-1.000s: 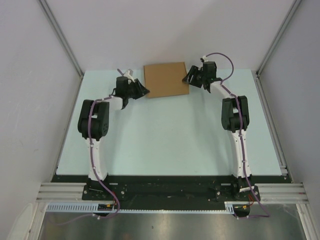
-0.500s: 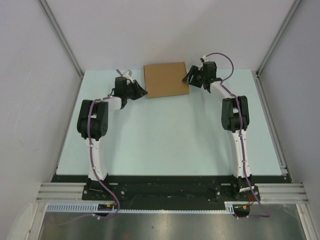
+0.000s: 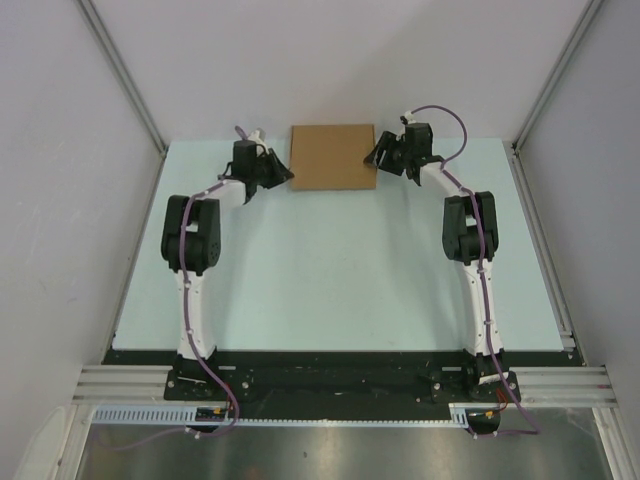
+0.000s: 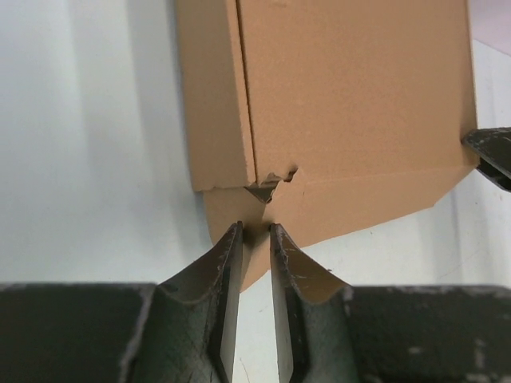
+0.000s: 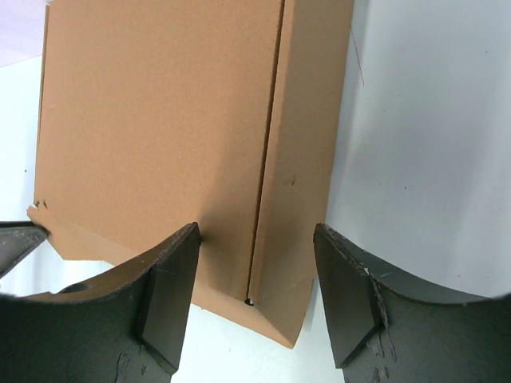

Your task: Fold the paper box

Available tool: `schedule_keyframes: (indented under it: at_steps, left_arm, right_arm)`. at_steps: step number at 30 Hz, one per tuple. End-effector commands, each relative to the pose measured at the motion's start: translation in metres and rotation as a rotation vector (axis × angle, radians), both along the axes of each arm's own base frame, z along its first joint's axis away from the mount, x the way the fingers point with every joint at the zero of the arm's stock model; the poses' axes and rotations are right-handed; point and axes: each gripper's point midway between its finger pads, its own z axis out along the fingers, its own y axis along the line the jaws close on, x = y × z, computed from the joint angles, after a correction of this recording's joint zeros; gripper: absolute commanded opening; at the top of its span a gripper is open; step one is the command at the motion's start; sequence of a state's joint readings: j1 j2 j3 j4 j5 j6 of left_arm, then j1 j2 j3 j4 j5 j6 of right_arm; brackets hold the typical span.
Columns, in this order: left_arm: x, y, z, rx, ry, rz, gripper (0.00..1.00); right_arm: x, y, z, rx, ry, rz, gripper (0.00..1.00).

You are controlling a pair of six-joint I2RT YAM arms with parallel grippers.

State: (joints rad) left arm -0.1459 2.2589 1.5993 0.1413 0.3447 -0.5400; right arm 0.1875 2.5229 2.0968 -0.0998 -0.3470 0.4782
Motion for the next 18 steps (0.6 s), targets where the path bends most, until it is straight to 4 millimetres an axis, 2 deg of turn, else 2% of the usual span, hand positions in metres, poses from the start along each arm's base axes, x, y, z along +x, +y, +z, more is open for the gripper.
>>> schedule_keyframes:
  at_steps: [1, 5, 10, 12, 13, 14, 16, 17, 18]
  left_arm:
    - [0.006, 0.004, -0.009, 0.082, 0.032, 0.014, 0.24]
    - [0.007, 0.009, -0.016, 0.112, 0.047, 0.027, 0.22]
    - [0.008, 0.011, -0.020, 0.112, 0.055, 0.042, 0.22]
    - [0.008, 0.011, -0.022, 0.110, 0.058, 0.044, 0.22]
    - [0.008, 0.011, -0.021, 0.109, 0.057, 0.044, 0.22]
    - [0.007, 0.011, -0.023, 0.109, 0.060, 0.046, 0.22]
    - [0.008, 0.010, -0.025, 0.104, 0.069, 0.045, 0.22]
    - [0.011, 0.009, -0.021, 0.101, 0.057, 0.044, 0.22]
    - [0.009, 0.010, -0.026, 0.107, 0.080, 0.043, 0.22]
  right_arm:
    - [0.001, -0.004, -0.009, -0.012, 0.020, -0.016, 0.64]
    - [0.001, -0.006, -0.007, -0.007, 0.022, -0.023, 0.64]
    - [0.000, -0.011, 0.023, -0.011, -0.030, -0.036, 0.64]
    - [-0.006, -0.012, 0.020, -0.020, -0.022, -0.037, 0.63]
    - [-0.007, -0.014, 0.032, -0.025, -0.043, -0.045, 0.64]
    - [-0.012, -0.016, 0.023, -0.031, -0.031, -0.048, 0.64]
    - [-0.016, -0.018, 0.029, -0.031, -0.051, -0.058, 0.63]
    - [-0.022, -0.020, 0.021, -0.033, -0.032, -0.061, 0.63]
    - [-0.026, -0.020, 0.016, -0.034, -0.017, -0.060, 0.63]
